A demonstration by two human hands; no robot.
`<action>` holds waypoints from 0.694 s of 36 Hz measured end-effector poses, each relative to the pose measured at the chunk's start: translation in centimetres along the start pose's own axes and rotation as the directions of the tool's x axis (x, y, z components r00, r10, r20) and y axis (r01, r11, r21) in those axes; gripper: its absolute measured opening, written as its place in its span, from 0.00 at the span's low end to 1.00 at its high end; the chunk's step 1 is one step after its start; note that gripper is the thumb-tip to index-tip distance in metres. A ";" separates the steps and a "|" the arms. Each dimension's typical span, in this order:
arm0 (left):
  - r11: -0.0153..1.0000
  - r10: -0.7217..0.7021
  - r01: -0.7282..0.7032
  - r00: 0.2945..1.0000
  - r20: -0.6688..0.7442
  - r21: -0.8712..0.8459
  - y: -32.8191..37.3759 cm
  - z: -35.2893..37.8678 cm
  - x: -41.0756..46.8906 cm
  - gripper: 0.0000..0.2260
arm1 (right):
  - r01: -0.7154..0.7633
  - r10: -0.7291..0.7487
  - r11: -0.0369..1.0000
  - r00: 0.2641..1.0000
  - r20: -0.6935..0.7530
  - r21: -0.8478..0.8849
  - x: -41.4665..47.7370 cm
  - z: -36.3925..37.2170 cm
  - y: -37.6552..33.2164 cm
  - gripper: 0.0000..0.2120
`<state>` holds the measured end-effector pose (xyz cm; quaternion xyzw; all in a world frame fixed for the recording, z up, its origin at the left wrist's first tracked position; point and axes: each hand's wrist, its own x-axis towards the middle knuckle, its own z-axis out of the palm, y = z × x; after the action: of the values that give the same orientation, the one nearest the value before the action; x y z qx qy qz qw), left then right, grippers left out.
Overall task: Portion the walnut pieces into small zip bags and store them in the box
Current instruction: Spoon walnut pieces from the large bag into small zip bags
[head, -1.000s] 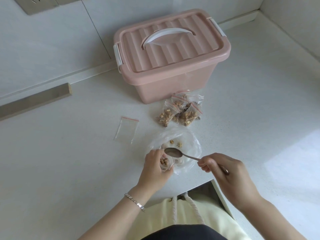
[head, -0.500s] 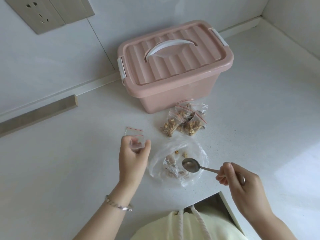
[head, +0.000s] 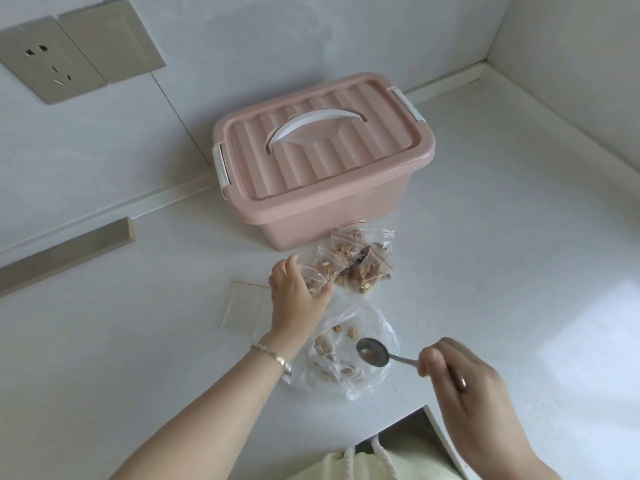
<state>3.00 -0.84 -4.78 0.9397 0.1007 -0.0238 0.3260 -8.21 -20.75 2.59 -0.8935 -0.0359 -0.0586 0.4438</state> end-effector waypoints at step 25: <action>0.982 -0.114 0.146 0.963 0.243 -0.120 -3.4 1.7 -8.4 0.27 | -0.206 0.487 0.823 0.734 0.472 -0.529 6.6 7.7 6.2 0.13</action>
<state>-5.92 -0.76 -7.21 0.8970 0.1244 -0.1491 0.3972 -0.38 -18.30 -6.02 -0.9327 0.0150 0.3009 0.1982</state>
